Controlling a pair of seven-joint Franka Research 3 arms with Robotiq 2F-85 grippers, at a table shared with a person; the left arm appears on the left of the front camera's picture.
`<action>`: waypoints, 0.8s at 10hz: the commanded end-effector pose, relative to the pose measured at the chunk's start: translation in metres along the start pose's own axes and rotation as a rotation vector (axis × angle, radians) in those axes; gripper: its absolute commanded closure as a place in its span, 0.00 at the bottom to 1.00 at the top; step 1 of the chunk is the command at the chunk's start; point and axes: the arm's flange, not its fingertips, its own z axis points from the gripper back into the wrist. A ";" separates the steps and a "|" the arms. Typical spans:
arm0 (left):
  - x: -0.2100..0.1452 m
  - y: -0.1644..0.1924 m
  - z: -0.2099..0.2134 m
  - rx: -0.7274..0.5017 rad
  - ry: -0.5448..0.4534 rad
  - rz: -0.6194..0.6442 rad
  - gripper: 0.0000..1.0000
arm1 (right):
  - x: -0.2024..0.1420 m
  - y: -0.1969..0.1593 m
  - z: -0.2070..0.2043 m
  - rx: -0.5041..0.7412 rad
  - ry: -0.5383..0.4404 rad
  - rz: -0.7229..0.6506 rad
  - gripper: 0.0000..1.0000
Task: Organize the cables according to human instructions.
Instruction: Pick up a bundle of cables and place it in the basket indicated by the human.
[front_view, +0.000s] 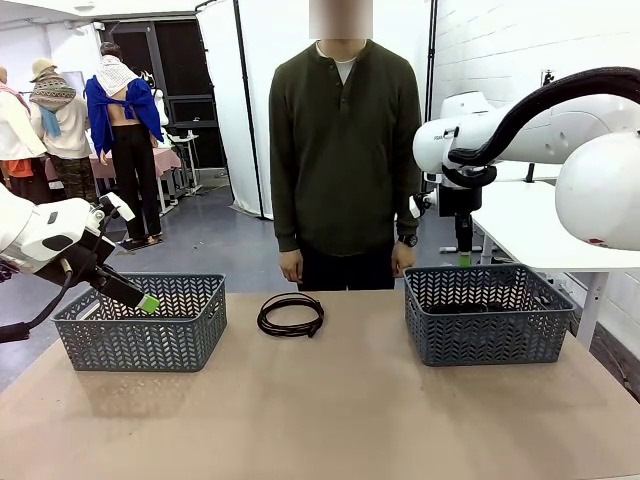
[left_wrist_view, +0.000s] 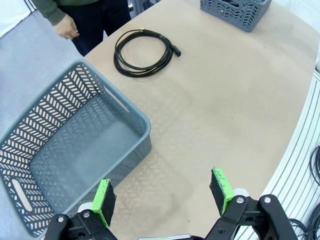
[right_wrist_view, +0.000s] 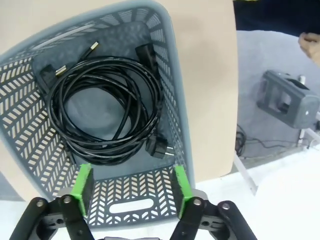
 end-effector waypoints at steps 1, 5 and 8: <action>-0.001 0.001 -0.001 -0.008 -0.004 0.018 0.00 | 0.006 -0.011 0.004 0.027 0.005 0.011 0.00; -0.001 0.001 -0.001 -0.008 -0.004 0.018 0.00 | 0.015 -0.019 -0.003 0.033 0.003 0.020 0.00; -0.001 0.001 -0.001 -0.008 -0.004 0.018 0.00 | 0.006 -0.003 0.000 0.025 0.006 0.007 0.00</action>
